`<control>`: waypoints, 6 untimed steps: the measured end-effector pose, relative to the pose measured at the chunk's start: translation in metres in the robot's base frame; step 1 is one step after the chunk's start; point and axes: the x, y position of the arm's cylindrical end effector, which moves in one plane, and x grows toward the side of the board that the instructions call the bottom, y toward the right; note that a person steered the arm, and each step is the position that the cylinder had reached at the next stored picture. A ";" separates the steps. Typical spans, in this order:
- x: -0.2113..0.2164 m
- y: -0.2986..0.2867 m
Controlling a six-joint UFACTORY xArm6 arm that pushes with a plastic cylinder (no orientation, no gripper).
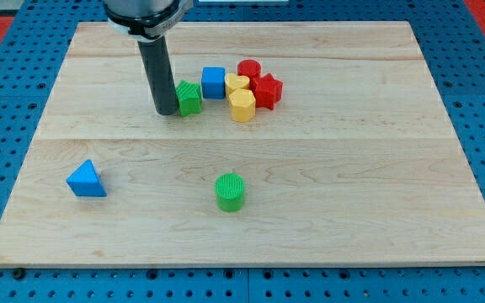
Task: Move the green circle slightly left
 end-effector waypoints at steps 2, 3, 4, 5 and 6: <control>0.008 0.015; 0.003 0.017; 0.051 0.040; 0.097 0.088; 0.086 0.168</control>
